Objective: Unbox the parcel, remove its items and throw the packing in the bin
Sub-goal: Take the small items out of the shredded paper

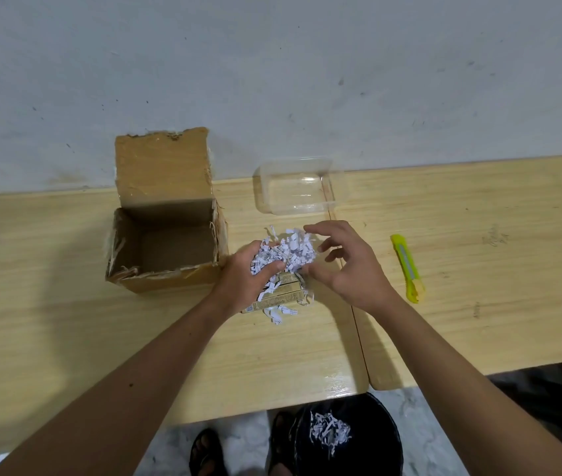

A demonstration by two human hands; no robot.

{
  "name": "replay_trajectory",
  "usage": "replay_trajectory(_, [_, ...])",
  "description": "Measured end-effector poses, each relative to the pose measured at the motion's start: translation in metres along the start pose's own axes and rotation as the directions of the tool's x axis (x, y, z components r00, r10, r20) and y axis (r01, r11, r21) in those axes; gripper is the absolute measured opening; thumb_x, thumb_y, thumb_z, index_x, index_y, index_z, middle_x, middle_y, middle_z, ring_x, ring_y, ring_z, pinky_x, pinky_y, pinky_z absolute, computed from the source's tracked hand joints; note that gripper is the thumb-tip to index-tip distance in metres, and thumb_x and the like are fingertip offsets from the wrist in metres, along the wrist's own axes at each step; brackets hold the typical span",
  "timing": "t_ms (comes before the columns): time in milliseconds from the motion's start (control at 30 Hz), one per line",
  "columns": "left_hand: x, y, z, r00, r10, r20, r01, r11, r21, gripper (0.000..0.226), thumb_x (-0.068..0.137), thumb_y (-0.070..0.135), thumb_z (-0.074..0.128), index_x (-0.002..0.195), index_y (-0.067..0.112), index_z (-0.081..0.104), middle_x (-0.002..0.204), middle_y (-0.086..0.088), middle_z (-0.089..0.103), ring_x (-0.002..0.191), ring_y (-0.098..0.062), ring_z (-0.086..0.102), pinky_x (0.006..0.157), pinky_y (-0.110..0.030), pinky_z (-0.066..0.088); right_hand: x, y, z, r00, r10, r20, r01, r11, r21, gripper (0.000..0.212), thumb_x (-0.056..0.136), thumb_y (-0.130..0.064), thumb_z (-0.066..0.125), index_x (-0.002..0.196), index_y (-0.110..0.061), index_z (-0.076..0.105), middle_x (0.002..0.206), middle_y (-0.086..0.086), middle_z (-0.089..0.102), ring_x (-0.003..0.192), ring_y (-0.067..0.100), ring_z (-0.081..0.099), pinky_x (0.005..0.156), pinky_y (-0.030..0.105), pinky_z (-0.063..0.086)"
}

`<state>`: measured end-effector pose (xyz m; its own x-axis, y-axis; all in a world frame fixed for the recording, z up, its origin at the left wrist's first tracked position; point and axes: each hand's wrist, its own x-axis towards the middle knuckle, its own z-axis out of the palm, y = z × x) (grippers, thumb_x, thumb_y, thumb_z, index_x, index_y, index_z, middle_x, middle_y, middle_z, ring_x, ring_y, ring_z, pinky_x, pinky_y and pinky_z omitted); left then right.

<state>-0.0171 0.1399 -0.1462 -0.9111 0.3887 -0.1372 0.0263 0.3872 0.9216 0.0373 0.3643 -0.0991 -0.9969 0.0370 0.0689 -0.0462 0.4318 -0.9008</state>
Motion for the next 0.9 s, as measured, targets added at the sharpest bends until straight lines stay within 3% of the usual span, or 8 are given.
replay_trajectory(167, [0.000,0.000,0.000,1.000,0.016,0.026,-0.016,1.000,-0.006,0.023,0.098,0.028,0.073,0.117,0.017,0.067,0.108,0.005,0.076,0.102,-0.010,0.071,0.094,-0.035,0.055,-0.011,-0.005,0.010,0.996,-0.085,-0.011,0.085,0.996,-0.001,0.038,0.081,-0.004,0.082,0.115,-0.021,0.076,0.114,0.000,0.061,0.080,0.025,0.062,0.077,0.033,0.055])
replay_trajectory(267, [0.000,0.000,0.000,0.999,0.026,0.032,-0.027,0.999,0.031,0.018,0.099,0.028,0.073,0.109,0.016,0.064,0.098,0.003,0.072,0.090,-0.011,0.067,0.086,-0.033,0.052,-0.018,0.003,0.018,0.993,-0.084,0.079,0.086,0.996,-0.027,0.028,0.081,-0.006,0.080,0.107,-0.018,0.079,0.103,0.000,0.066,0.079,0.020,0.062,0.077,0.030,0.053])
replay_trajectory(367, [0.000,0.000,-0.001,0.999,0.019,0.035,-0.021,0.999,0.035,0.026,0.098,0.029,0.073,0.114,0.009,0.065,0.103,-0.007,0.074,0.097,-0.026,0.068,0.092,-0.042,0.054,-0.021,0.014,0.023,0.979,-0.076,0.190,0.103,0.985,-0.137,0.027,0.080,-0.014,0.084,0.105,-0.021,0.080,0.099,-0.007,0.070,0.084,0.008,0.062,0.079,0.025,0.050])
replay_trajectory(567, [-0.003,0.004,-0.003,0.999,0.022,0.046,-0.025,0.997,0.069,0.029,0.098,0.025,0.073,0.122,0.008,0.065,0.113,-0.006,0.075,0.109,-0.024,0.069,0.099,-0.039,0.053,-0.021,0.022,0.022,0.950,-0.124,0.287,0.222,0.914,-0.339,0.035,0.072,-0.028,0.091,0.105,-0.023,0.081,0.103,-0.005,0.072,0.098,0.021,0.063,0.087,0.037,0.054])
replay_trajectory(700, [-0.003,0.005,-0.002,0.999,0.008,0.032,-0.010,0.997,0.076,0.031,0.099,0.025,0.073,0.124,0.009,0.065,0.117,-0.004,0.074,0.111,-0.019,0.069,0.101,-0.035,0.052,-0.024,0.025,0.021,0.921,-0.137,0.364,0.287,0.870,-0.400,0.040,0.071,-0.035,0.092,0.108,-0.024,0.081,0.107,-0.006,0.071,0.101,0.022,0.059,0.087,0.035,0.054])
replay_trajectory(800, [-0.005,0.008,-0.005,0.999,-0.013,0.043,0.011,0.998,0.058,0.040,0.098,0.034,0.073,0.129,0.011,0.064,0.121,-0.001,0.073,0.116,-0.017,0.068,0.105,-0.040,0.052,-0.026,0.023,0.020,0.913,-0.165,0.372,0.317,0.862,-0.397,0.040,0.072,-0.031,0.092,0.109,-0.026,0.080,0.112,-0.005,0.071,0.107,0.017,0.053,0.092,0.025,0.045])
replay_trajectory(900, [-0.008,0.009,-0.007,0.999,-0.033,0.042,0.030,0.997,0.070,0.059,0.091,0.053,0.071,0.132,0.012,0.063,0.125,-0.001,0.072,0.120,-0.018,0.067,0.108,-0.045,0.051,-0.028,0.020,0.017,0.932,-0.111,0.345,0.247,0.892,-0.379,0.033,0.074,-0.027,0.091,0.105,-0.024,0.081,0.098,-0.003,0.071,0.098,0.017,0.051,0.085,0.025,0.044])
